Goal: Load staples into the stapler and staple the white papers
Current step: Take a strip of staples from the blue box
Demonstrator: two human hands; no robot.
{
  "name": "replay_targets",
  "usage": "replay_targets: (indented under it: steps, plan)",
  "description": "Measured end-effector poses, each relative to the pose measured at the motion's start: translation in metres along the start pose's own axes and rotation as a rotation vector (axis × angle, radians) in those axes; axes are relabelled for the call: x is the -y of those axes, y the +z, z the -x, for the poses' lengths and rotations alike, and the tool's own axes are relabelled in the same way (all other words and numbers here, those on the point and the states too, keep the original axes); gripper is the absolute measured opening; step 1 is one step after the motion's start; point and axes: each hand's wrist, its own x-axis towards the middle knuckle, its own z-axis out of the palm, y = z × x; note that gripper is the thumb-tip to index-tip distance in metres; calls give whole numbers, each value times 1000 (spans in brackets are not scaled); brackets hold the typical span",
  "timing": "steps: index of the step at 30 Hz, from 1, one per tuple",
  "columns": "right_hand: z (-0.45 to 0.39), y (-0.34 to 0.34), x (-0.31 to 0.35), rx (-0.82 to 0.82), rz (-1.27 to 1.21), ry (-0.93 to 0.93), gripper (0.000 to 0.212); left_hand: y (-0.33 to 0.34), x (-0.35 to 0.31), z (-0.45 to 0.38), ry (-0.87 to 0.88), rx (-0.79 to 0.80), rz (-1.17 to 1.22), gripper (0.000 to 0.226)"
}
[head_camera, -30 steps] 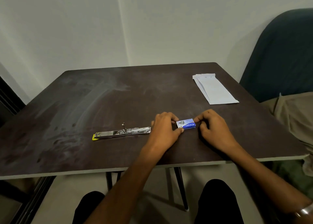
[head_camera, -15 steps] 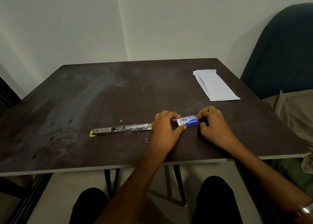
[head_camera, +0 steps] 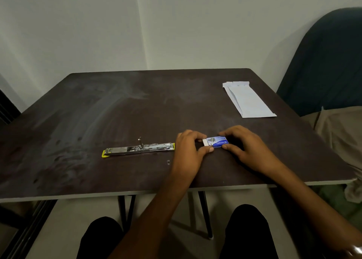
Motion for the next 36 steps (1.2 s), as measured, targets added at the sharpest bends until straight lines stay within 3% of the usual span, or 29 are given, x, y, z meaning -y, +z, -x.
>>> replay_targets:
  steps: [17,26,36]
  plan:
    - [-1,-11,-8,54,-13,74,37,-2,1,4,-10,3,-20,26]
    - [-13,-11,24,145,268,-271,19,-1,2,4,11,-25,-25,28]
    - [-15,-9,34,153,313,-310,16,-1,3,4,15,-38,-5,29]
